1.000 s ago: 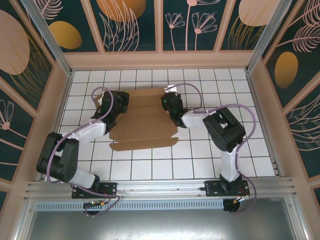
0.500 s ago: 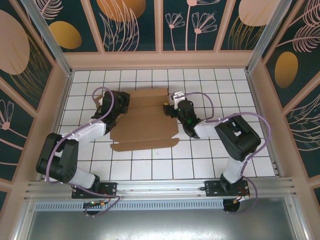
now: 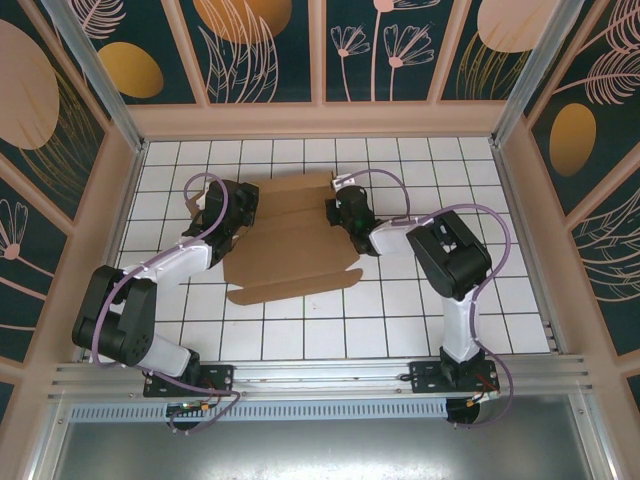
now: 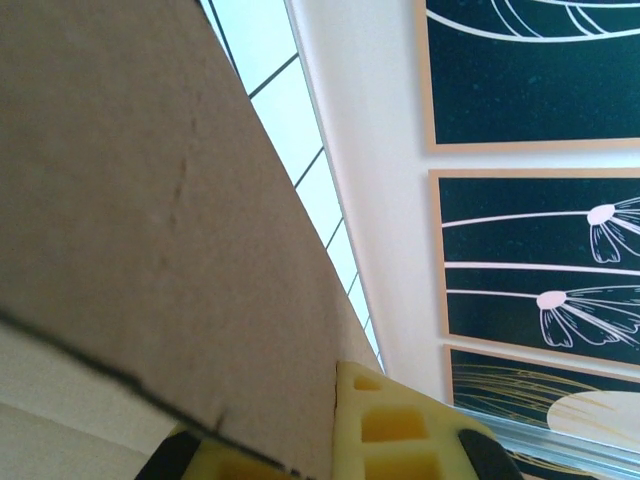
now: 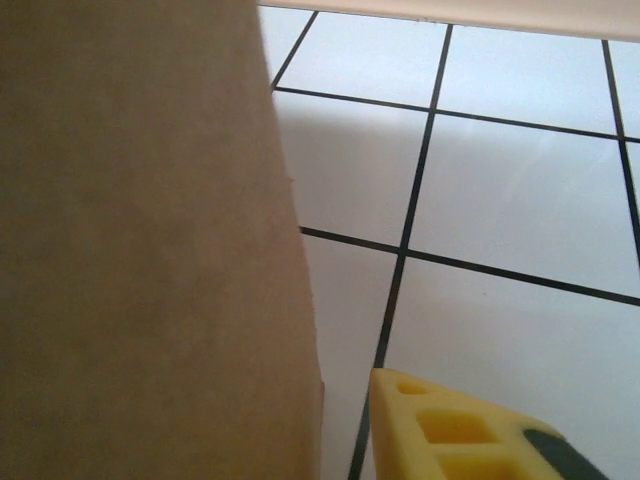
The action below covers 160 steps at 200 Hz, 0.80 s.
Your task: Fold the paper box
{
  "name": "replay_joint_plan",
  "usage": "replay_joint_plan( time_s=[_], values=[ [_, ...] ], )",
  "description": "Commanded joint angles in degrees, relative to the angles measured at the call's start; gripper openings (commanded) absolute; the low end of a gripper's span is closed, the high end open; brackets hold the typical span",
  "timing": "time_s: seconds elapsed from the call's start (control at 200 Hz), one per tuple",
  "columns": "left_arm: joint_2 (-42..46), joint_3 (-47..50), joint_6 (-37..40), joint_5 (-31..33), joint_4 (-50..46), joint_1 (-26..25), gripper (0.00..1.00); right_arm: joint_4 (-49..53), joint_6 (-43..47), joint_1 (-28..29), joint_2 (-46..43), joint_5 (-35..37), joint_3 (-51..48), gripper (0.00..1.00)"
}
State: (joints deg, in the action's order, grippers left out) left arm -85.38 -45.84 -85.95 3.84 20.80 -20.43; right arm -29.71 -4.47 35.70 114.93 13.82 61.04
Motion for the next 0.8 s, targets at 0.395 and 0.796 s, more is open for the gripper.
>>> replay_joint_plan(
  time_s=[0.395, 0.796],
  values=[
    [-1.0, 0.2, -1.3, -2.0, -10.6, -0.5, 0.0, 0.1, 4.1, 4.1, 2.0, 15.6, -1.6, 0.43],
    [0.1, -1.0, 4.7, 1.0, -15.9, -0.5, 0.0, -18.2, -6.9, -7.6, -22.8, -17.0, -23.9, 0.69]
  ],
)
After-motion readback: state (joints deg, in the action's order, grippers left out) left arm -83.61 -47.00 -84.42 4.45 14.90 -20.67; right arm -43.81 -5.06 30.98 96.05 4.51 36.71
